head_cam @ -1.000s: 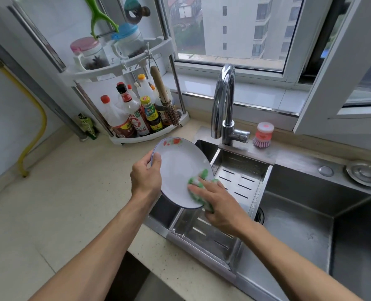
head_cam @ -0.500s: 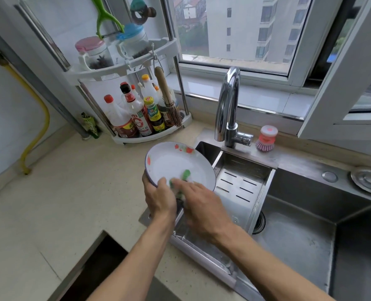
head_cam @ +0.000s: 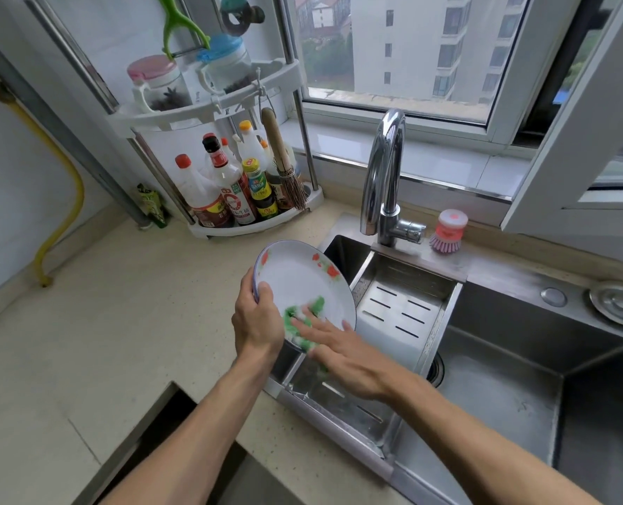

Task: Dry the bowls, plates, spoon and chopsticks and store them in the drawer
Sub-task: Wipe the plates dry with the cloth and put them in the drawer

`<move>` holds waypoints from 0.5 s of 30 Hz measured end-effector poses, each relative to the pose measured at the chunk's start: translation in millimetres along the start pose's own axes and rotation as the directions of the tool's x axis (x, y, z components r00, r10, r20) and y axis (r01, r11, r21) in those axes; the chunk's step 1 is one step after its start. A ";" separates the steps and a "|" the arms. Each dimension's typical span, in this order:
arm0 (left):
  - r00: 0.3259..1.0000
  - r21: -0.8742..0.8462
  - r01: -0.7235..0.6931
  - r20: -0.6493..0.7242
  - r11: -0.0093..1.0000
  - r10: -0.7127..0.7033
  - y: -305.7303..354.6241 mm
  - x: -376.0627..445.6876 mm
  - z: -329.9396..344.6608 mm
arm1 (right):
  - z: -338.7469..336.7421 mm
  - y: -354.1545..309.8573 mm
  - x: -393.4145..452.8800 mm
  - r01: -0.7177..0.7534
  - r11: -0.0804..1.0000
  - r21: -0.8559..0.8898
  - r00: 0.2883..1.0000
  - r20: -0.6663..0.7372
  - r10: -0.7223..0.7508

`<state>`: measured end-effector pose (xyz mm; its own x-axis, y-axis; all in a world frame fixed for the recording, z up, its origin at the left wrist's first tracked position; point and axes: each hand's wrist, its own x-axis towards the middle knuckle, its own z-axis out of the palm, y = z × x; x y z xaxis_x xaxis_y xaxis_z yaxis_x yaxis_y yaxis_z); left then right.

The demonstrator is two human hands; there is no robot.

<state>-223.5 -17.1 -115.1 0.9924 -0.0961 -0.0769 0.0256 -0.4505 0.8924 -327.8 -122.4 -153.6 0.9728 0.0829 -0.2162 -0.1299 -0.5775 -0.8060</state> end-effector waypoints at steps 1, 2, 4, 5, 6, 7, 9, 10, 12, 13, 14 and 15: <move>1.000 -0.008 0.003 0.024 1.000 -0.003 -1.8 1.4 -0.9 | -3.2 10.9 3.2 -0.033 0.998 -0.061 0.999 -0.011 0.032; 0.999 -0.029 0.014 0.044 0.999 -0.013 -2.6 1.9 -1.5 | -10.0 22.3 8.0 -0.086 0.987 -0.136 0.996 -0.030 0.082; 0.998 -0.043 0.034 0.047 0.999 -0.032 -3.6 0.1 0.8 | -21.2 30.6 12.4 -0.178 0.962 -0.208 0.983 -0.071 0.167; 0.999 -0.042 0.038 0.021 0.998 -0.037 -2.3 0.0 2.8 | -21.9 26.9 13.1 -0.167 0.970 -0.179 0.985 -0.077 0.156; 0.999 -0.046 0.041 -0.006 0.998 -0.042 -0.2 0.6 4.6 | -18.4 20.0 12.2 -0.120 0.986 -0.113 0.991 -0.072 0.112; 0.999 -0.046 0.039 -0.018 0.998 -0.040 1.5 1.8 5.8 | -11.8 13.2 9.1 -0.065 0.997 -0.045 0.997 -0.054 0.063; 1.000 -0.028 0.021 0.012 0.999 -0.021 2.6 4.4 4.7 | -5.7 6.6 1.8 0.015 1.000 0.004 0.999 -0.030 -0.014; 0.999 -0.019 0.016 0.049 1.000 -0.015 2.7 4.8 3.3 | -8.5 12.6 -0.5 0.016 0.999 -0.033 0.999 -0.029 -0.017; 0.992 -0.042 0.022 0.122 0.999 -0.017 1.2 6.6 -2.6 | -22.1 34.1 3.6 -0.043 0.972 -0.232 0.998 -0.045 0.034; 0.985 -0.047 0.027 0.169 0.999 -0.019 0.2 6.9 -4.4 | -30.4 43.9 4.8 -0.084 0.927 -0.365 0.996 -0.066 0.064; 0.973 -0.038 0.033 0.229 0.999 -0.023 0.5 7.3 -5.7 | -37.4 51.3 7.2 -0.117 0.871 -0.476 0.993 -0.086 0.086; 0.955 -0.022 0.044 0.294 0.999 -0.036 0.6 10.0 -5.8 | -44.4 53.8 10.5 -0.131 0.826 -0.548 0.991 -0.104 0.087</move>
<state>-212.8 -13.2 -112.7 0.9115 -0.3367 -0.2363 0.0724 -0.4343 0.8979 -316.1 -188.6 -174.8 0.9724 -0.0530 -0.2271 -0.1293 -0.9330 -0.3359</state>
